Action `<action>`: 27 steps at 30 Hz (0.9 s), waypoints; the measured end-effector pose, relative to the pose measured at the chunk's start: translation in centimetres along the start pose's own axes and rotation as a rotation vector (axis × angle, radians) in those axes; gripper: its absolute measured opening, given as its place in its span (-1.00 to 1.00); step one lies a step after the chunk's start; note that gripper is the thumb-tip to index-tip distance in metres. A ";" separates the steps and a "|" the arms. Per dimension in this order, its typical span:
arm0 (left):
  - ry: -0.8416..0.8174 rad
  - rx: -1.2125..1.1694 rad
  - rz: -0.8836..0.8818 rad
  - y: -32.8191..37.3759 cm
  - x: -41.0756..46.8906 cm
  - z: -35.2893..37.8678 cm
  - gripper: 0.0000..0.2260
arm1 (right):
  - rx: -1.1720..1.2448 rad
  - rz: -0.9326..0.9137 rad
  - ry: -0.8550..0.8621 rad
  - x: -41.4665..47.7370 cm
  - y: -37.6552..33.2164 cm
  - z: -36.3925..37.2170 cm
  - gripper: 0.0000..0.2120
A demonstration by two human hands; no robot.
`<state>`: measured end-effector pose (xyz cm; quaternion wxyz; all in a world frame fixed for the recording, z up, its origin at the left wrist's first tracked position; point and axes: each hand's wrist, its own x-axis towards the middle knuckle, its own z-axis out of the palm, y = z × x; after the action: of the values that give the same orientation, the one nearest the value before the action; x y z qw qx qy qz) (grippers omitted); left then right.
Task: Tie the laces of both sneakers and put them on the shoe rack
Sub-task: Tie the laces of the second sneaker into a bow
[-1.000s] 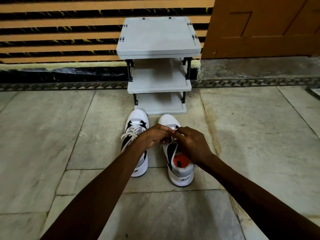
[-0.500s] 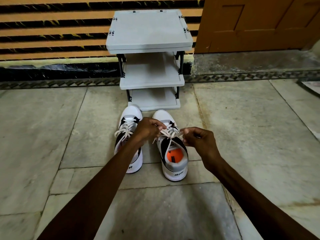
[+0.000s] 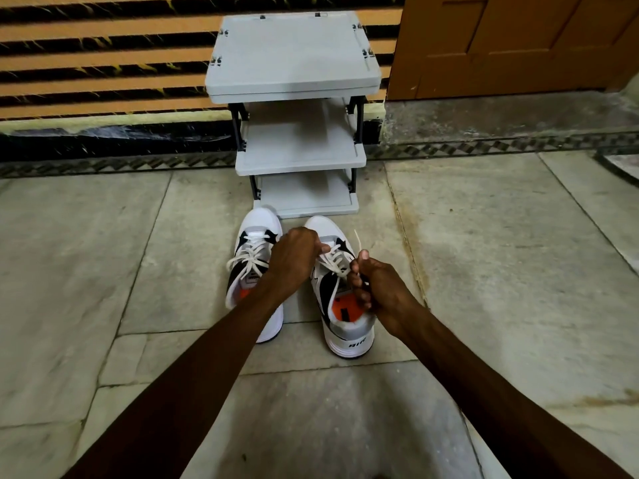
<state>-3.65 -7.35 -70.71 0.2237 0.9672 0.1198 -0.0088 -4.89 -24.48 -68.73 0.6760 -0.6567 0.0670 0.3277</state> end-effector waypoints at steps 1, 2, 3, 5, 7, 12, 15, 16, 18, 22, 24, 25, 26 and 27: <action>-0.009 0.094 0.021 0.2 0.0 0.4 -0.75 | -0.016 -0.008 0.025 -0.1 0.3 0.1 -0.58; -0.019 0.169 0.042 0.4 -0.1 0.8 -0.75 | -0.034 -0.026 0.055 -0.3 0.5 0.3 -0.58; -0.027 0.218 0.049 0.4 -0.1 1.1 -0.73 | -0.050 -0.047 0.088 -0.5 0.7 0.5 -0.58; -0.034 0.268 0.036 0.3 -0.1 1.7 -0.70 | -0.071 -0.085 0.147 -0.9 1.0 0.9 -0.58; -0.023 0.294 0.009 0.3 0.1 1.9 -0.69 | -0.097 -0.119 0.197 -0.8 1.5 1.1 -0.57; -0.033 0.243 -0.049 0.4 0.3 2.2 -0.66 | -0.144 -0.190 0.254 -0.6 2.4 1.6 -0.55; -0.030 0.186 -0.070 0.4 0.3 2.4 -0.65 | -0.124 -0.186 0.279 -0.9 2.6 1.6 -0.55; -0.032 0.171 -0.075 0.4 0.3 2.4 -0.66 | -0.121 -0.184 0.284 -0.9 2.6 1.6 -0.54; -0.033 0.138 -0.090 0.4 0.3 2.3 -0.68 | -0.116 -0.173 0.284 -1.0 2.5 1.8 -0.54; -0.046 0.077 -0.127 0.4 0.4 2.2 -0.70 | -0.111 -0.173 0.297 -1.1 2.4 1.8 -0.54; -0.045 0.055 -0.149 0.5 0.4 2.2 -0.71 | -0.110 -0.175 0.300 -1.2 2.5 1.8 -0.55; -0.044 0.049 -0.161 0.5 0.4 2.3 -0.71 | -0.102 -0.172 0.299 -1.2 2.5 1.8 -0.55; -0.044 0.047 -0.170 0.5 0.4 2.4 -0.72 | -0.088 -0.166 0.297 -1.3 2.5 1.7 -0.55; -0.044 0.048 -0.181 0.6 0.4 2.4 -0.73 | -0.068 -0.160 0.295 -1.4 2.6 1.6 -0.55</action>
<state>-3.04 -8.88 -72.64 0.2012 0.9571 0.2014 -0.0531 -7.93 -23.66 -69.94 0.6600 -0.7235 0.1016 0.1749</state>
